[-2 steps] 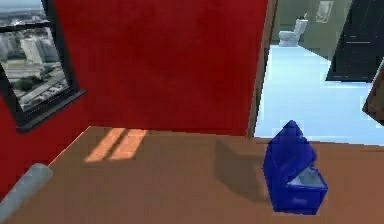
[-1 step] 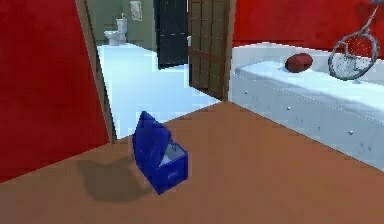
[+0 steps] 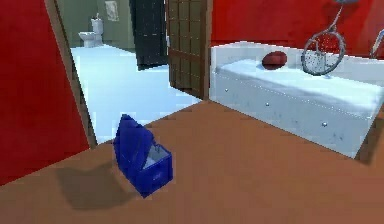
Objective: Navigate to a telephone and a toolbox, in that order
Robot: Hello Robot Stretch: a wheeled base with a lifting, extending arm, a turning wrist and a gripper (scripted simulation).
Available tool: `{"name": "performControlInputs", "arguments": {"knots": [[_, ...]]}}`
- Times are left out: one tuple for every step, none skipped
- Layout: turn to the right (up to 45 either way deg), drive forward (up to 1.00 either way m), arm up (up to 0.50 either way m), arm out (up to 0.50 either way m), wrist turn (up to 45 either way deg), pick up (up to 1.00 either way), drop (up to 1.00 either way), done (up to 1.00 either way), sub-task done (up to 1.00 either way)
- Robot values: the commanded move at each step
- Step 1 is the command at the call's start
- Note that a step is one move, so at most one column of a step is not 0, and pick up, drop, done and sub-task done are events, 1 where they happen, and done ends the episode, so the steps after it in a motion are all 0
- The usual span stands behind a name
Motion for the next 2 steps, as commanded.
{"name": "performControlInputs", "arguments": {"knots": [[0.0,0.5,0.0,0.0,0.0,0.0,0.0,0.0,0.0],[15.0,0.0,0.0,0.0,0.0,0.0,0.0,0.0,0.0]]}}
